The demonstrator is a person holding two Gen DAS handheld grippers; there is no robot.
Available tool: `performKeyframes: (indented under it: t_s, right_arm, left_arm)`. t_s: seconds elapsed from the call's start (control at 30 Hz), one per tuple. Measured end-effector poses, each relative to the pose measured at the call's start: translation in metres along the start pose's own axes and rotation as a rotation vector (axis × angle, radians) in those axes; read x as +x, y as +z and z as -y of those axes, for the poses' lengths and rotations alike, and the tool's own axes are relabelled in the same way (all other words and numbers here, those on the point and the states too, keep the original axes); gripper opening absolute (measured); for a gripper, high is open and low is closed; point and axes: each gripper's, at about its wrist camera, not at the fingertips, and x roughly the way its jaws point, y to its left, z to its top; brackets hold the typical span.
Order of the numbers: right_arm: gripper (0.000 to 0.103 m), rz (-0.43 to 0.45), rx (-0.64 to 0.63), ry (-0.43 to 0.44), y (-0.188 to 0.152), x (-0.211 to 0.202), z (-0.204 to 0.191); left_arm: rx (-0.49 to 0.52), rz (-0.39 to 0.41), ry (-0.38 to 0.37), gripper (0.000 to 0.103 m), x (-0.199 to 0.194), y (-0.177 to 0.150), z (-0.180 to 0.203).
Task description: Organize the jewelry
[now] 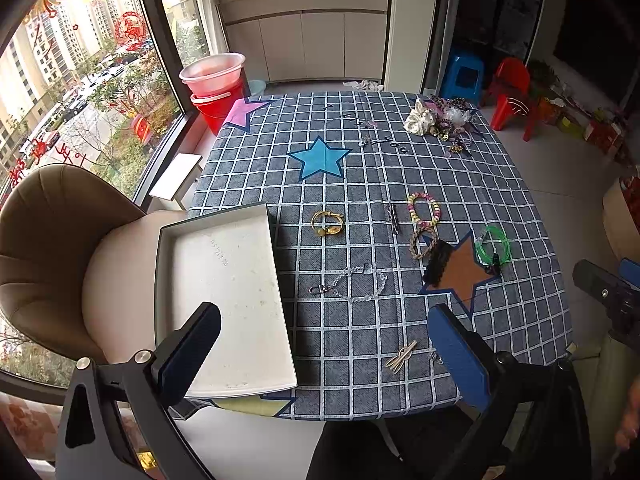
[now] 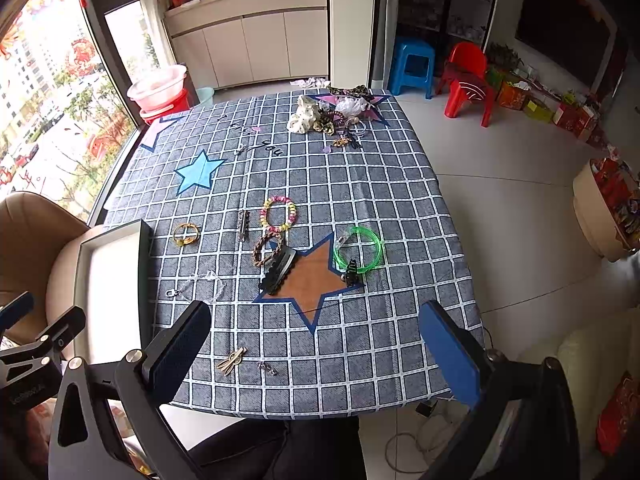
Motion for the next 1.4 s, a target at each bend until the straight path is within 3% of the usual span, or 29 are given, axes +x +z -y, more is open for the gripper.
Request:
performKeyframes:
  t_s: [1.4]
  right_arm:
    - [0.103, 0.005, -0.017, 0.010, -0.002, -0.003, -0.004]
  left_arm:
    - [0.010, 0.000, 0.018, 0.103, -0.002, -0.004, 0.009]
